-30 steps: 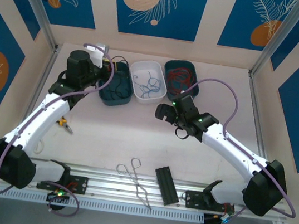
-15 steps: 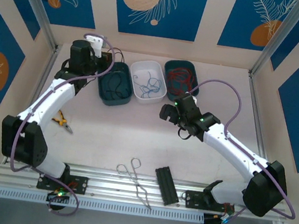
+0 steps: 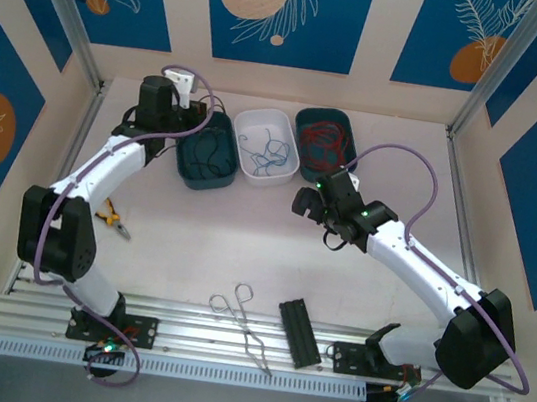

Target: Untangle the cables

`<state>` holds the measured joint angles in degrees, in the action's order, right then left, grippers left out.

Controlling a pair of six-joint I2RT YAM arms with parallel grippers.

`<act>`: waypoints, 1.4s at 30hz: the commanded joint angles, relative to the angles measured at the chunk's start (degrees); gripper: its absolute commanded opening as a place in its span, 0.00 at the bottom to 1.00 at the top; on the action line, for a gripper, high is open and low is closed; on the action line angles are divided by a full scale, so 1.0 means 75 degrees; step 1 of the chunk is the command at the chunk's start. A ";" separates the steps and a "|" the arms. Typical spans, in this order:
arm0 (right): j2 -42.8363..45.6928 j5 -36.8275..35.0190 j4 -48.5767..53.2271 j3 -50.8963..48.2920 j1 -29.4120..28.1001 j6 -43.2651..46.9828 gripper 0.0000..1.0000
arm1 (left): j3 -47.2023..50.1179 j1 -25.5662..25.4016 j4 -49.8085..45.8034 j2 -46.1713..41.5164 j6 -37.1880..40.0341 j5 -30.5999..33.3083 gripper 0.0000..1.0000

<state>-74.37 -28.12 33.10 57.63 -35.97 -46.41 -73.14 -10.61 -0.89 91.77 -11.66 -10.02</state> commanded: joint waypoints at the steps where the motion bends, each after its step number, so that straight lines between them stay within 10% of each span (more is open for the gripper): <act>1: 0.0061 -0.0090 0.0134 0.0155 0.0085 -0.0109 0.99 | -0.0065 0.0084 0.0305 0.0121 -0.0185 -0.0082 0.00; 22: 0.0096 0.0111 0.0209 -0.0031 0.0122 -0.0459 0.99 | 0.0491 0.0082 0.0001 0.1026 -0.0883 -0.0262 0.00; 42: -0.0172 0.0249 0.0548 0.0237 0.0131 -0.0459 0.99 | -0.1751 0.0139 -0.2173 0.3038 -0.0439 0.1270 0.00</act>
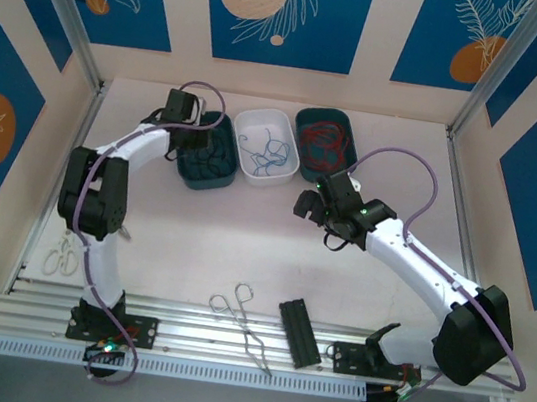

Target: Untangle the cables

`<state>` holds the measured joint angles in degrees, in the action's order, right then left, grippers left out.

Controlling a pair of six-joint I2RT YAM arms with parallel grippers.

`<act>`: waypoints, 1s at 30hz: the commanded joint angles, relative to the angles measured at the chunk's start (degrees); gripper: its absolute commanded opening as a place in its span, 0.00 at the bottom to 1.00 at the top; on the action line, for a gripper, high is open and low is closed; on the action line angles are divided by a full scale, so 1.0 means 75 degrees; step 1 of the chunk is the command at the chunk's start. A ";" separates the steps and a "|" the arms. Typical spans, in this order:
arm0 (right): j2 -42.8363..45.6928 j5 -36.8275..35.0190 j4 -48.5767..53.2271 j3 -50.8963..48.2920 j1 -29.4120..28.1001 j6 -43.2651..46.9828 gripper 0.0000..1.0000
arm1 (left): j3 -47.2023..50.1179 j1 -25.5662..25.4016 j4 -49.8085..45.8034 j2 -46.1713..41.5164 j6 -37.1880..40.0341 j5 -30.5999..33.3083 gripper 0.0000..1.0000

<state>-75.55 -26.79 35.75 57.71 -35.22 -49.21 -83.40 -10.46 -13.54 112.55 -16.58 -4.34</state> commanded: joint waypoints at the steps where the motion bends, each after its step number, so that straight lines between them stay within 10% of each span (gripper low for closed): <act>1: -0.0009 0.0064 0.0222 0.0227 0.0027 -0.0092 0.99 | -0.0498 0.0120 -0.0545 0.0378 0.0256 0.0607 0.00; 11: -0.0002 0.0051 0.0273 0.0265 0.0033 -0.0095 0.99 | -0.1378 0.0141 -0.1103 0.1200 0.0395 0.0836 0.12; 30: 0.0291 -0.0266 0.0308 0.0221 0.0044 0.0087 0.99 | -0.1229 0.0128 -0.1450 -0.0395 0.0079 0.0634 0.84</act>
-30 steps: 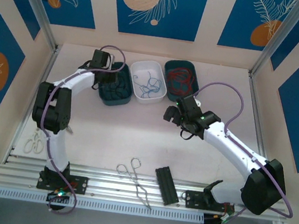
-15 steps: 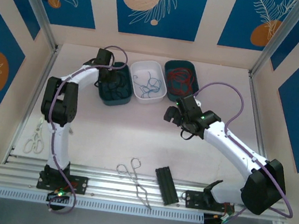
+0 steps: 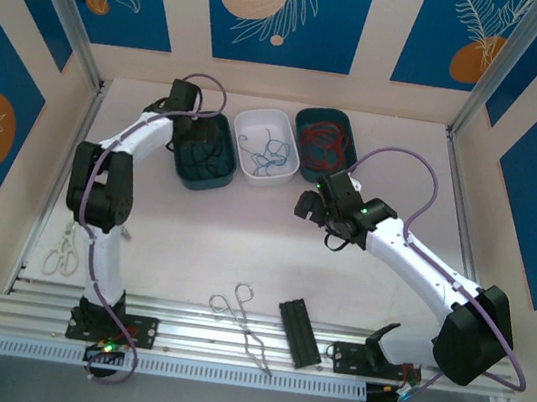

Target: Untangle the cables

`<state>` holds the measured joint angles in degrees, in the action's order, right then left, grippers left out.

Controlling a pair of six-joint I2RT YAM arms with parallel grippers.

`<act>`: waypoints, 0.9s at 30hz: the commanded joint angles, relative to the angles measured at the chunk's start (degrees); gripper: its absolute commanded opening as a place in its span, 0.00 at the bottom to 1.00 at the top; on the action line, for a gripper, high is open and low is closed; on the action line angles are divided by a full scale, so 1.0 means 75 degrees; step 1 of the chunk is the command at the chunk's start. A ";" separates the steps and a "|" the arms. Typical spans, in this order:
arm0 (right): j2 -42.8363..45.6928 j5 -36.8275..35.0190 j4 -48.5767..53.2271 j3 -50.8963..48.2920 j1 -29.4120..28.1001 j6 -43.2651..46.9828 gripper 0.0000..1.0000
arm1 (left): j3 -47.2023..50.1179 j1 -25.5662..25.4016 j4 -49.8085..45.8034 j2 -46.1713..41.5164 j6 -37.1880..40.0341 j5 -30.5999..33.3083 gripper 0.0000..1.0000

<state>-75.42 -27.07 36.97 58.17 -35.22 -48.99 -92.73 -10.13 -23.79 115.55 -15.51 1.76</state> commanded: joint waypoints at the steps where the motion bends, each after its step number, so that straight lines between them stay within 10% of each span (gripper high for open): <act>1: 0.0319 -0.0263 0.0136 0.0135 0.0044 0.0066 0.99 | 0.0083 0.0078 -0.0054 -0.0928 -0.0087 -0.0226 0.86; 27: 0.2380 -0.1862 0.0243 -0.0642 0.0784 0.0829 0.99 | 0.4884 0.0077 0.0874 -0.7350 -0.0021 0.0953 1.00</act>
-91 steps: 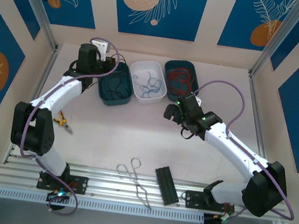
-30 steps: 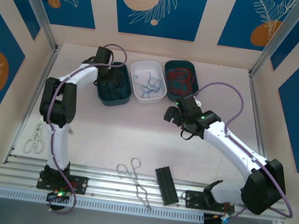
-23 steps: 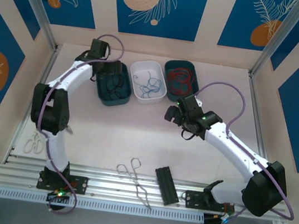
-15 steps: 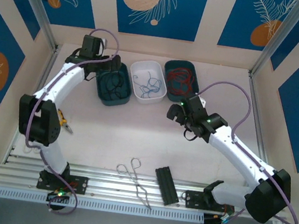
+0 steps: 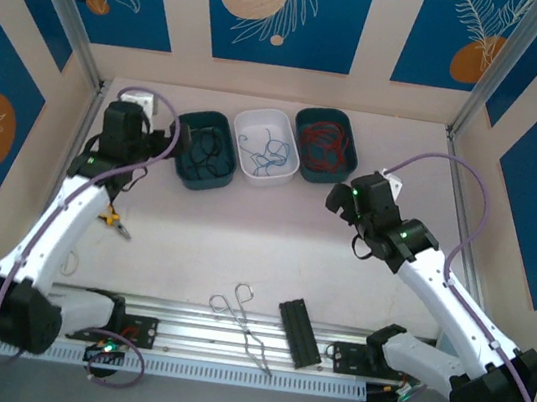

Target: Untangle the cables

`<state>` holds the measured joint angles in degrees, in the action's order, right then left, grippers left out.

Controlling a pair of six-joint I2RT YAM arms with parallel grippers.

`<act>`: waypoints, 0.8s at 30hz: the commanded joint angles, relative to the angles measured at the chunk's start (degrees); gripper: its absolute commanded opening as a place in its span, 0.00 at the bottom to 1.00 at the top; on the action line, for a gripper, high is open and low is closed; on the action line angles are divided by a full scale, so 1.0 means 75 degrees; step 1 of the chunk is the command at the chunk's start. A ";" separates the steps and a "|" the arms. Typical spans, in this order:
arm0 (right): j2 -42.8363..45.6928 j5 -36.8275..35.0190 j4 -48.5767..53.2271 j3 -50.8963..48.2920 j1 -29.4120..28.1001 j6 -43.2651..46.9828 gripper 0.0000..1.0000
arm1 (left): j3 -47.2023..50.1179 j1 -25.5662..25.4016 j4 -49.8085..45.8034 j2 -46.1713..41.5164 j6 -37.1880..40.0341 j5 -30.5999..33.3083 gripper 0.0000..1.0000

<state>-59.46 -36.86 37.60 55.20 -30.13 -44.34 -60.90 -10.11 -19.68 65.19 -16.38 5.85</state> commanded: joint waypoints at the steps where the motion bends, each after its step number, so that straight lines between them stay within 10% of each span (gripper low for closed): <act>1: 0.0347 -0.0654 0.0115 -0.0334 0.0143 0.0264 0.99 | 0.0924 0.0081 0.0418 -0.0909 0.0098 0.0497 1.00; 14: 0.1285 -0.1447 -0.1183 -0.1633 0.0668 0.1494 0.99 | 0.4001 0.0082 0.1455 -0.3551 0.0399 0.1893 1.00; 24: 0.1364 -0.1613 -0.2852 -0.2652 0.0904 0.3067 0.99 | 0.5026 0.0091 0.2617 -0.2980 0.0415 0.2653 1.00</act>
<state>-50.02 -46.87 22.65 37.21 -23.92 -26.37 -24.32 -10.02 -5.30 41.39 -13.39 22.61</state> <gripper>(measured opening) 0.991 0.998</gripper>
